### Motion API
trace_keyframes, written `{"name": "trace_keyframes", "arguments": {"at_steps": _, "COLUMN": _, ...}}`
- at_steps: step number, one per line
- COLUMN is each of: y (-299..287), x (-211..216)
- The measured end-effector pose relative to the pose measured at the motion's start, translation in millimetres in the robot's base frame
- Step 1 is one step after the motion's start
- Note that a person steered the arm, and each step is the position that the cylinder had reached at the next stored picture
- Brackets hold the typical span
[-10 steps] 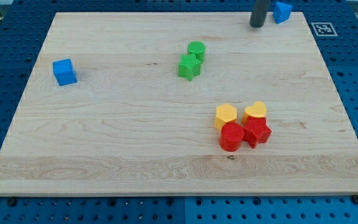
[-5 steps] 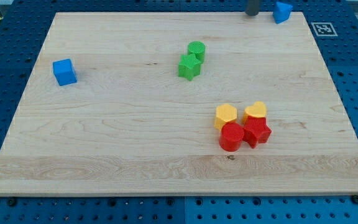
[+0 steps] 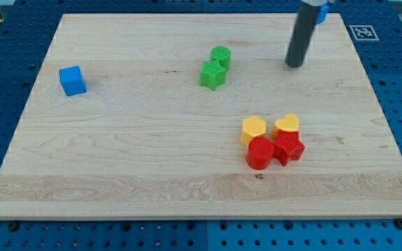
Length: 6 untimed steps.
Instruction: Move your arm to the right of the blue triangle
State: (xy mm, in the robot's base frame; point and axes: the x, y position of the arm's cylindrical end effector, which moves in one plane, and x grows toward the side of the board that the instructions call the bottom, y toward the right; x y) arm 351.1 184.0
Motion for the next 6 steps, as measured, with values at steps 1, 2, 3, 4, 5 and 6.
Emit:
{"name": "trace_keyframes", "arguments": {"at_steps": 1, "y": 67.5, "x": 6.2}}
{"name": "trace_keyframes", "arguments": {"at_steps": 2, "y": 98.0, "x": 6.6}}
{"name": "trace_keyframes", "arguments": {"at_steps": 3, "y": 117.5, "x": -12.6}}
{"name": "trace_keyframes", "arguments": {"at_steps": 4, "y": 143.9, "x": -20.7}}
{"name": "trace_keyframes", "arguments": {"at_steps": 5, "y": 160.9, "x": -20.2}}
{"name": "trace_keyframes", "arguments": {"at_steps": 6, "y": 161.2, "x": -25.1}}
